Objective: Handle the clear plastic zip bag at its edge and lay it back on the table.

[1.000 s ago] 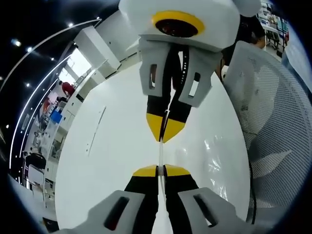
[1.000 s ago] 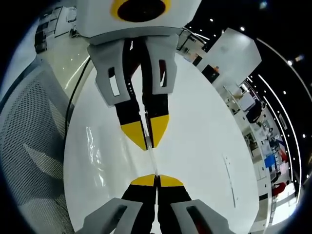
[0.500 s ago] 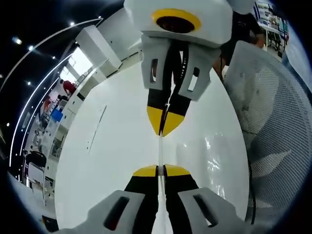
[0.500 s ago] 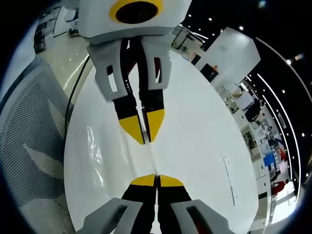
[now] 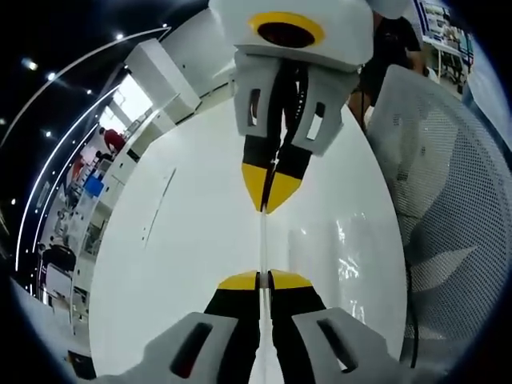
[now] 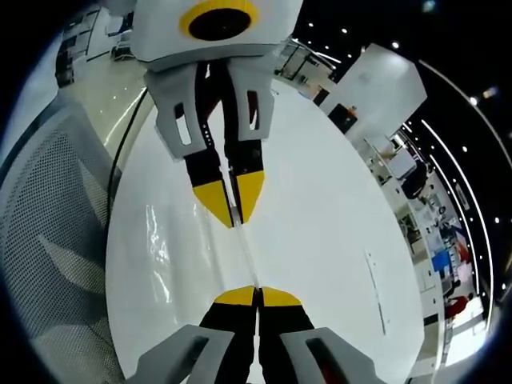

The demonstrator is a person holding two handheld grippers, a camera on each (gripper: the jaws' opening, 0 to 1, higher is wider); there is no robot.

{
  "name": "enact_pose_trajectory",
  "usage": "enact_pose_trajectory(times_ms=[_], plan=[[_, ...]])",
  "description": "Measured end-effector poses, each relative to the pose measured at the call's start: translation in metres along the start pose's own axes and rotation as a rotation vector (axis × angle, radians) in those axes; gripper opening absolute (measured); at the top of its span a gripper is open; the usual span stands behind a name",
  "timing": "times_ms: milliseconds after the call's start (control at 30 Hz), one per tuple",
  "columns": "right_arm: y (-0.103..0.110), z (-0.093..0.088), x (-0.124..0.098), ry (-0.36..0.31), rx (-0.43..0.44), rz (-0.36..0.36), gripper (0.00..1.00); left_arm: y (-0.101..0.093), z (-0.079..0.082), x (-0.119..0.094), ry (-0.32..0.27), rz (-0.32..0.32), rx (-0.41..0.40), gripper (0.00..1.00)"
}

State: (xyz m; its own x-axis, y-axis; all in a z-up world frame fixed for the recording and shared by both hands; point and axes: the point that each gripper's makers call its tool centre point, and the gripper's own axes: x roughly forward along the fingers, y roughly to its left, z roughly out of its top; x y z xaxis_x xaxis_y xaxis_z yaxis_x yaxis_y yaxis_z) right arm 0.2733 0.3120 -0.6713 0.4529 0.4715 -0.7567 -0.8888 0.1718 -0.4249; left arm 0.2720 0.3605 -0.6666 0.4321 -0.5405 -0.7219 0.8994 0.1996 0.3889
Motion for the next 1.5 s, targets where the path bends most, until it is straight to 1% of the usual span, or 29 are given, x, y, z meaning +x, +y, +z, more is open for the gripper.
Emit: enact_pose_trajectory(times_ms=[567,1033,1267,1500], plan=[[-0.003,-0.005,-0.004,0.009,0.007,-0.005,0.0,0.002,-0.003,-0.001,0.004,0.004,-0.012,0.0],[-0.016,-0.004,-0.004,0.016,0.001,-0.023,0.0,0.012,-0.004,-0.004,-0.003,0.025,-0.033,0.0],[-0.023,-0.005,-0.011,0.022,0.005,-0.039,0.0,0.016,-0.002,-0.007,-0.012,0.029,-0.031,0.0],[-0.024,-0.006,-0.017,0.023,0.021,-0.05,0.0,0.021,0.0,-0.012,-0.01,0.032,-0.033,0.0]])
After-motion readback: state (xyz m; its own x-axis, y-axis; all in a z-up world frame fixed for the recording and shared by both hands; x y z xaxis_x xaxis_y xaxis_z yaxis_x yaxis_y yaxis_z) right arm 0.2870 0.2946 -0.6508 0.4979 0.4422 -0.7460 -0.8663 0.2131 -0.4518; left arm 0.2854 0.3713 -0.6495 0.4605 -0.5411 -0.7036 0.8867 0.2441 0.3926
